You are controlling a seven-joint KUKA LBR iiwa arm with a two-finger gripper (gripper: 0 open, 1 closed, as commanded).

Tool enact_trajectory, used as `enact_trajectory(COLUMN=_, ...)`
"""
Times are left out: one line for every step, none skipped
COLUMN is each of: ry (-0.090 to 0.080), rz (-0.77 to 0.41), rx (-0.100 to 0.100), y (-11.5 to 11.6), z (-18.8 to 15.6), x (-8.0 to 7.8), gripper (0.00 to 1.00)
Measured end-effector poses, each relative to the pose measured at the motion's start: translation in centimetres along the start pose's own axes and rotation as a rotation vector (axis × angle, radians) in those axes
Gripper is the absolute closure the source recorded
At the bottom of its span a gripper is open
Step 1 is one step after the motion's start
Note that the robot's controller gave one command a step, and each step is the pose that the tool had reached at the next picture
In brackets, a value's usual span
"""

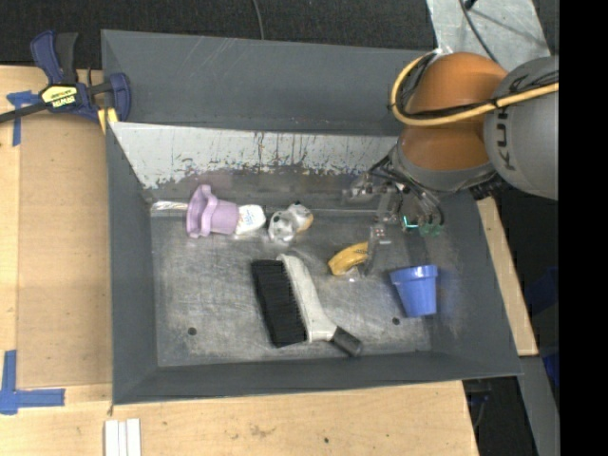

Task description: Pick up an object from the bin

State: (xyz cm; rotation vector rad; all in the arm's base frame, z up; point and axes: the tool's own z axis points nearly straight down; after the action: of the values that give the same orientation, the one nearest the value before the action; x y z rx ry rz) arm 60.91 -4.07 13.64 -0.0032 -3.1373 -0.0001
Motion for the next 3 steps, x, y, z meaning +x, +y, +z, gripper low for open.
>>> enact_trajectory(ry=-0.008, rz=-0.001, rx=0.001, y=0.0, z=-0.5, x=-0.2, gripper=0.00)
enact_trajectory(ry=-0.053, rz=-0.253, rx=0.004, y=1.0, z=4.2, x=-0.6, gripper=1.00)
enact_trajectory(ry=-0.053, rz=-0.253, rx=0.004, y=1.0, z=4.2, x=-0.6, gripper=1.00)
